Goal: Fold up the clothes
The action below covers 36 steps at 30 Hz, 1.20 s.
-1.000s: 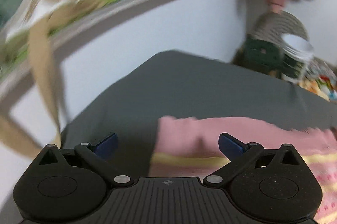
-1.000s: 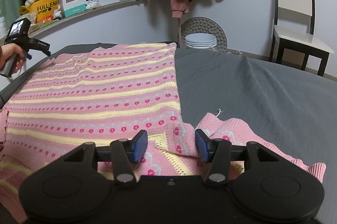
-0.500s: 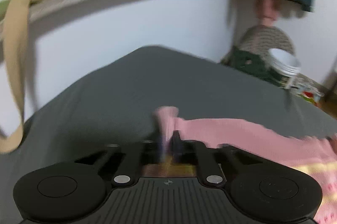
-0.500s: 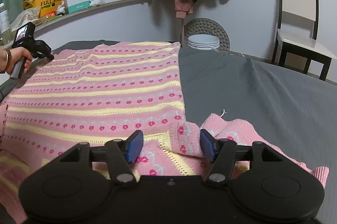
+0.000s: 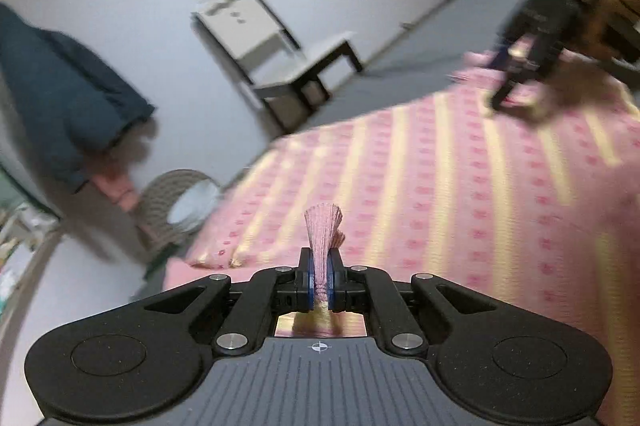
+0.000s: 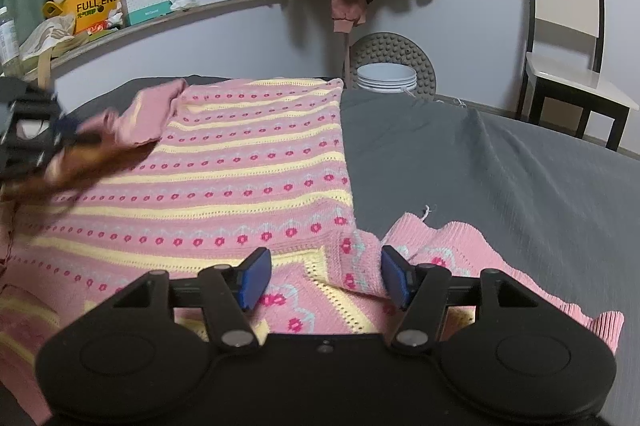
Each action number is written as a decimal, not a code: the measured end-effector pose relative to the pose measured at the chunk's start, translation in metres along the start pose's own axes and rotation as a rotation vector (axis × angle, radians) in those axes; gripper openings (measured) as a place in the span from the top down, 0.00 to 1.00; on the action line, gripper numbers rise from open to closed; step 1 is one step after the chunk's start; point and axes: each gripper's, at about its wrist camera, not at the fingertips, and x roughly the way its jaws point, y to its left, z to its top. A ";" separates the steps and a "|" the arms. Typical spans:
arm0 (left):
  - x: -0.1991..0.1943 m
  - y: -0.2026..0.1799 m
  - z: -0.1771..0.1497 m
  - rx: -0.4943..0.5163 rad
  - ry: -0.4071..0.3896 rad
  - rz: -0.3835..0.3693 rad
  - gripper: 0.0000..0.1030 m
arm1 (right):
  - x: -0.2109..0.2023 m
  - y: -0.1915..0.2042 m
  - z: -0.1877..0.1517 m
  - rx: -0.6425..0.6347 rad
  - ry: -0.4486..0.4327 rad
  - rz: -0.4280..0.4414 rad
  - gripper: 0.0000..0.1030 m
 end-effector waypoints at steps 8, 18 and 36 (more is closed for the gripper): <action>0.012 0.208 -0.093 -0.554 0.313 0.832 0.95 | 0.000 0.003 0.001 -0.009 0.010 -0.004 0.42; 0.083 0.229 -0.131 -0.525 0.632 0.742 0.94 | 0.002 0.000 0.002 -0.012 0.010 0.006 0.38; 0.155 0.230 0.058 -1.036 0.242 0.066 0.09 | -0.002 -0.009 0.004 0.056 -0.009 0.043 0.36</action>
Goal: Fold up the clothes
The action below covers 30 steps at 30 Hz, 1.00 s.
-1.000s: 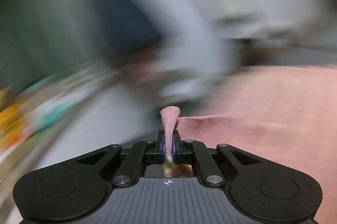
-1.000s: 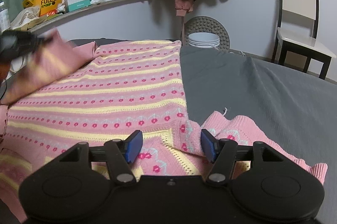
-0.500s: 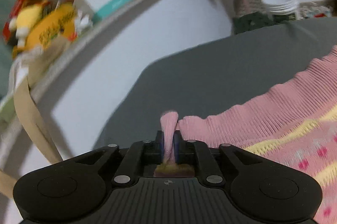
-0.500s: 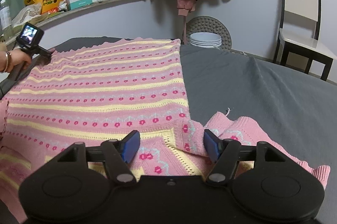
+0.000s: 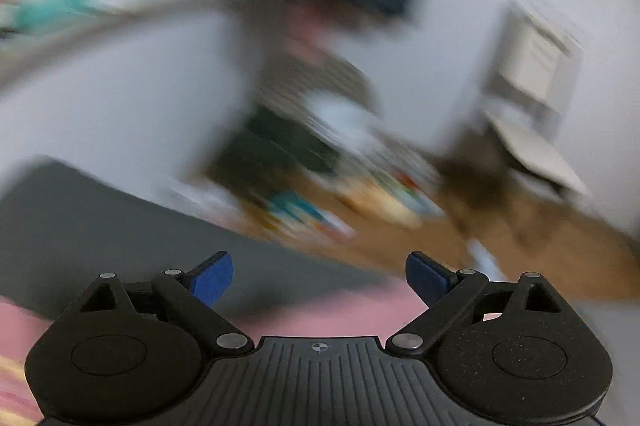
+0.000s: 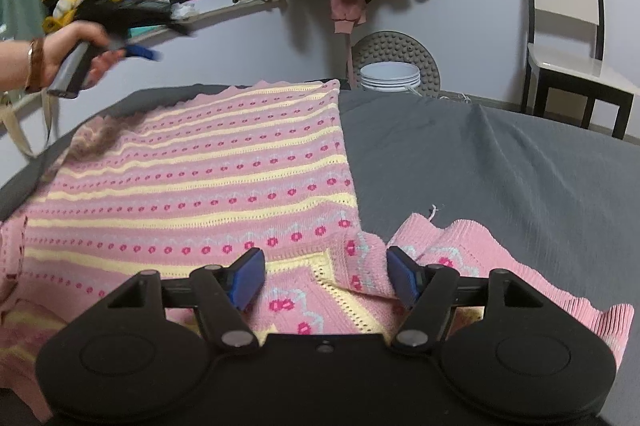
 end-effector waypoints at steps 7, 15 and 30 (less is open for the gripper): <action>0.075 -0.135 0.002 0.167 0.131 -0.001 0.10 | -0.003 -0.004 0.002 0.029 -0.004 0.015 0.36; 0.140 -0.146 0.002 -0.002 0.185 0.128 0.43 | -0.003 -0.007 0.002 0.049 -0.008 0.028 0.36; 0.157 -0.135 -0.019 -0.089 0.064 0.050 0.95 | -0.003 -0.007 0.003 0.055 -0.009 0.032 0.36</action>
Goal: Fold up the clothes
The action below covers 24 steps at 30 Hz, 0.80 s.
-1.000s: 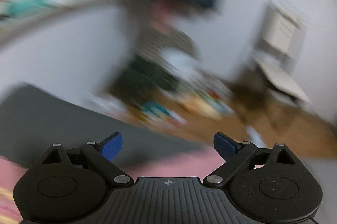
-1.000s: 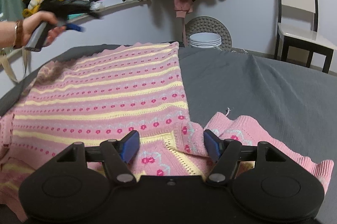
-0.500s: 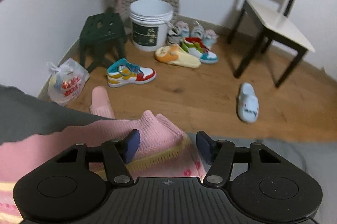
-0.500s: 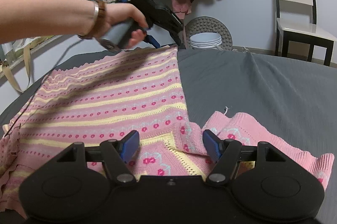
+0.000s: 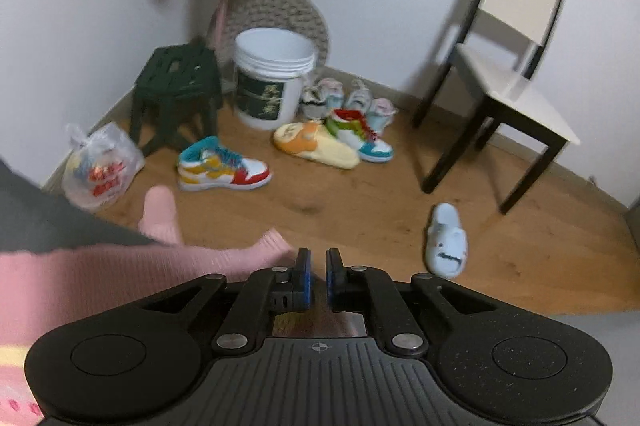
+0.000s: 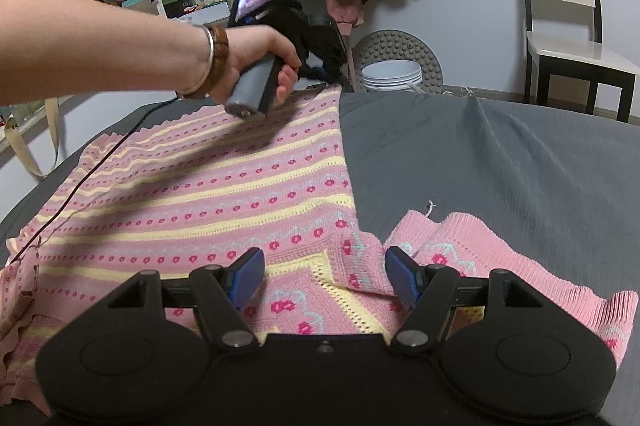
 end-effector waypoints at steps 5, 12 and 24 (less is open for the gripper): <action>-0.005 0.018 -0.001 -0.129 -0.006 -0.058 0.46 | -0.013 -0.011 0.008 0.040 -0.057 -0.045 0.36; -0.108 0.027 -0.019 0.007 -0.087 -0.229 0.00 | -0.064 -0.071 0.030 0.231 -0.148 -0.290 0.26; -0.269 0.039 -0.195 0.062 -0.119 -0.395 0.00 | -0.094 -0.121 -0.028 0.729 -0.123 -0.250 0.39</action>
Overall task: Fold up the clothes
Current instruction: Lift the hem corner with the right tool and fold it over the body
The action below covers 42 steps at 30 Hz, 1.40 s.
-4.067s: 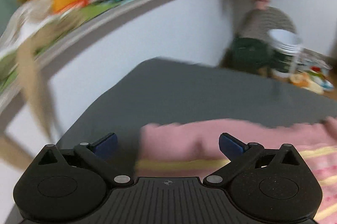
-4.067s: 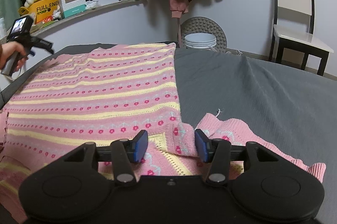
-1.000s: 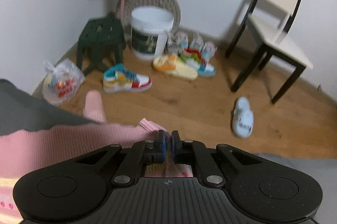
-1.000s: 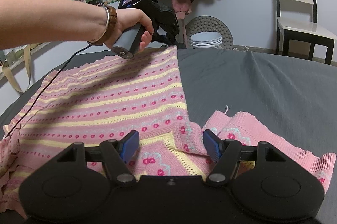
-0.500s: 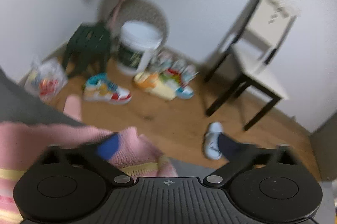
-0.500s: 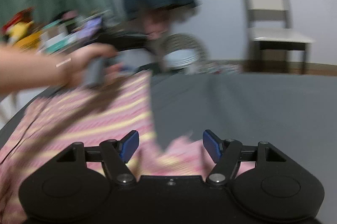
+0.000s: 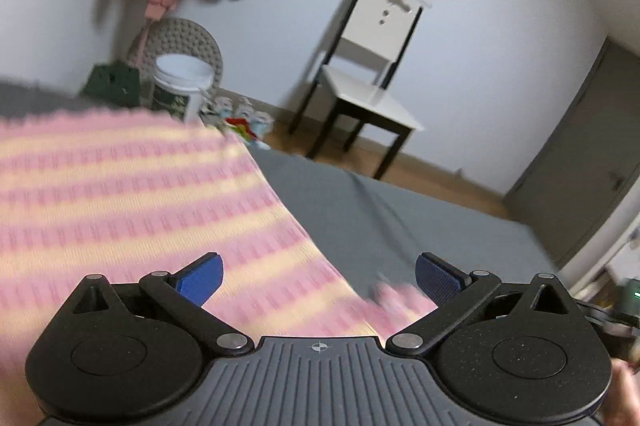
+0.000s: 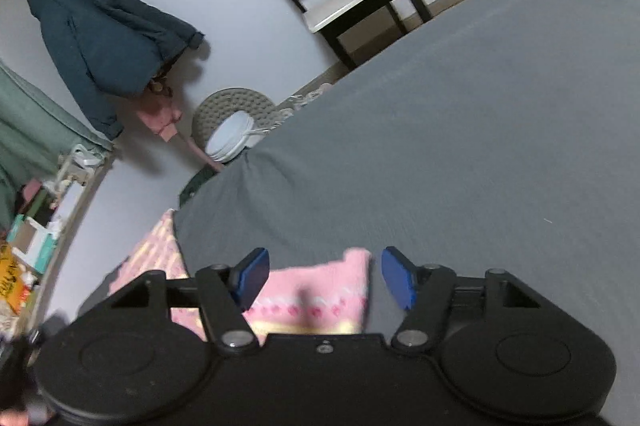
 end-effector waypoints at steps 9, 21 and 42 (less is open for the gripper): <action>-0.026 -0.049 -0.112 0.009 -0.017 -0.103 0.00 | 0.025 -0.028 -0.015 0.201 0.025 0.061 0.73; -0.024 -0.075 -0.171 0.175 0.146 -0.152 0.00 | 0.004 -0.041 -0.017 0.203 -0.053 0.011 0.95; -0.114 0.018 -0.107 -0.131 0.005 -0.425 0.00 | 0.016 0.154 -0.088 -0.587 0.051 0.428 0.95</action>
